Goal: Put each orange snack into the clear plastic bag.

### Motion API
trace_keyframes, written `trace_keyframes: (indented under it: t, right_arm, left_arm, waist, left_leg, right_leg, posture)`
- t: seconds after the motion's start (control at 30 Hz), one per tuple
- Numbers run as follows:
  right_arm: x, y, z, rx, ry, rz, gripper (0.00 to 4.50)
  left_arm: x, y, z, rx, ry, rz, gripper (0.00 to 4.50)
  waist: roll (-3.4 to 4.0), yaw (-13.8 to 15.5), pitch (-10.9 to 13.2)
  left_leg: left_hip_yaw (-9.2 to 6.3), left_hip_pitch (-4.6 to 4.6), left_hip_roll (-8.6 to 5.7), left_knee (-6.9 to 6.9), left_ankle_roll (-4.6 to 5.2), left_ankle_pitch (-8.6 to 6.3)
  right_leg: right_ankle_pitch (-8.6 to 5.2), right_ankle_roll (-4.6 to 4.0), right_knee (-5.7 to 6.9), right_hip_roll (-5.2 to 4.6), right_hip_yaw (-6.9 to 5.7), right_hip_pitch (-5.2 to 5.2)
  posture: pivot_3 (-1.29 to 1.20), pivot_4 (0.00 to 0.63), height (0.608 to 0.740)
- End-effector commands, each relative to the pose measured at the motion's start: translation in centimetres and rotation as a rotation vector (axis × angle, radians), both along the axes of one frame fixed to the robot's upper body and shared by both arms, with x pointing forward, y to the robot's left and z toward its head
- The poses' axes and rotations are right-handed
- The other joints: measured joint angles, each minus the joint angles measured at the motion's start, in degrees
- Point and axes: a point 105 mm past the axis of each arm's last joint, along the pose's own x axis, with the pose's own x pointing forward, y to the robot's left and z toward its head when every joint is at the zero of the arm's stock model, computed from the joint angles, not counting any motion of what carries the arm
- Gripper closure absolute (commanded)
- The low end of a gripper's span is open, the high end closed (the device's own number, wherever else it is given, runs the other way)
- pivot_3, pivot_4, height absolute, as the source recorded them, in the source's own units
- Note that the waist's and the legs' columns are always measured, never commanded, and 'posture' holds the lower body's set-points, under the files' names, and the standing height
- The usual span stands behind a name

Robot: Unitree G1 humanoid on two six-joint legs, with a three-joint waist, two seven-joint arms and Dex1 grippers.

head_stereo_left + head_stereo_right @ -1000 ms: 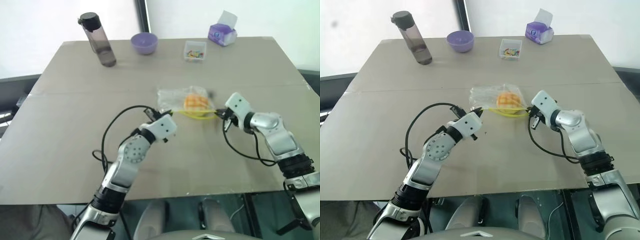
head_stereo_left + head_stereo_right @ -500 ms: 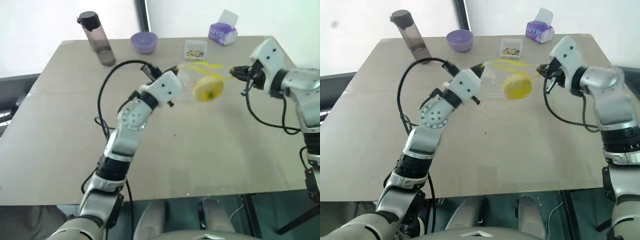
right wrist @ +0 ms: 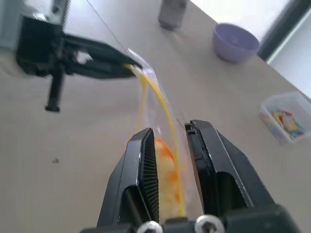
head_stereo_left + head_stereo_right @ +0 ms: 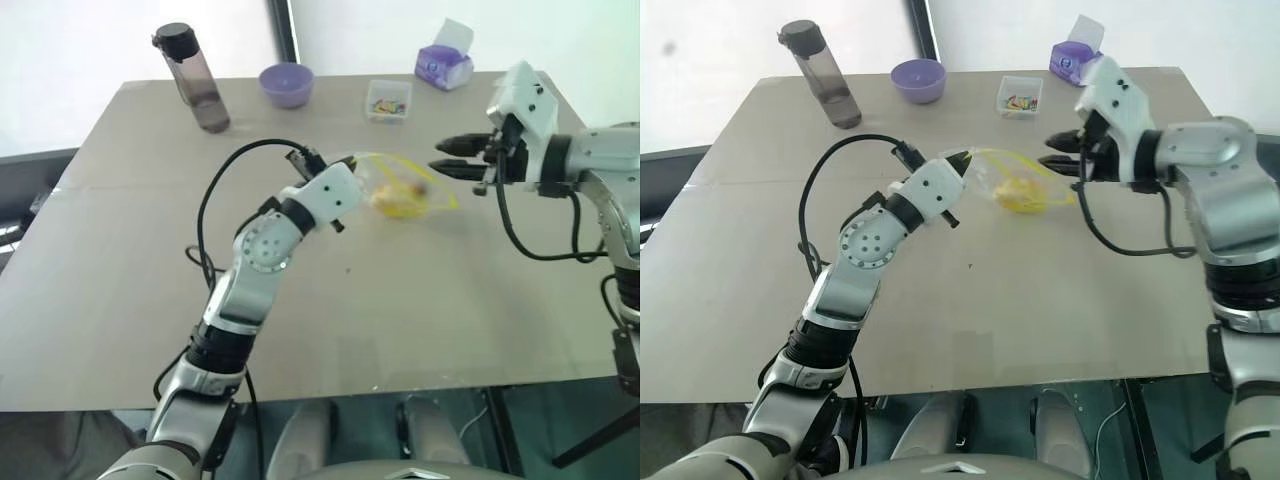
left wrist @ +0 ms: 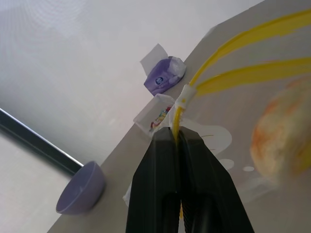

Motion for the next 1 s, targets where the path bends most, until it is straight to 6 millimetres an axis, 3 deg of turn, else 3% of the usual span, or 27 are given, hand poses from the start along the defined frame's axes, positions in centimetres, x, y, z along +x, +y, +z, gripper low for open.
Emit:
trace_keyframes:
  t: [0.03, 0.2, 0.53, 0.7, 1.0]
  right_arm:
    - [-0.6, 2.8, 0.0, -0.041, -0.123, 0.086, 3.33]
    - [0.7, 4.0, -1.1, -0.15, -0.258, 0.107, 3.33]
    - [2.6, 5.4, -0.7, -0.18, -0.397, 0.113, 3.33]
    - [2.5, 6.4, -0.5, -0.152, -0.41, 0.138, 3.33]
    - [2.4, 6.2, -0.5, -0.154, -0.403, 0.135, 3.33]
  left_arm:
    - [-0.9, -0.3, 1.7, 0.009, -0.069, -0.028, 4.5]
    - [-1.0, -0.4, 2.1, 0.048, -0.09, -0.034, 4.5]
    - [-1.3, -0.7, 2.7, 0.152, -0.152, -0.044, 4.5]
    - [-1.5, -0.9, 2.9, 0.17, -0.169, -0.054, 4.5]
    - [-1.4, -0.6, 2.8, 0.174, -0.163, -0.044, 4.5]
  waist:
    - [0.0, 0.0, 0.0]
    - [0.0, 0.1, 0.0]
    - [0.0, -0.3, 0.0]
    - [0.0, -0.3, 0.0]
    - [0.0, -0.3, 0.0]
  left_leg:
    - [0.0, 0.0, 0.0, 0.0, 0.0, 0.0]
    - [-0.05, -0.07, -0.05, 0.06, -0.01, 0.0]
    - [-0.04, -0.04, -0.03, 0.03, -0.01, 0.01]
    - [-0.05, -0.05, -0.03, 0.03, -0.02, 0.01]
    - [-0.05, -0.05, -0.04, 0.03, -0.01, 0.01]
  right_leg:
    - [0.0, 0.0, 0.0, 0.0, 0.0, 0.0]
    - [0.0, 0.0, -0.01, -0.03, -0.06, -0.01]
    - [0.0, 0.0, -0.01, -0.01, -0.04, -0.03]
    - [0.0, 0.0, -0.01, -0.01, -0.05, -0.03]
    - [0.0, 0.0, 0.0, -0.01, -0.05, -0.03]
  posture:
    - [0.0, 0.15, 0.74]
    - [0.0, 0.15, 0.74]
    - [0.0, 0.15, 0.74]
    - [0.0, 0.15, 0.74]
    - [0.0, 0.15, 0.74]
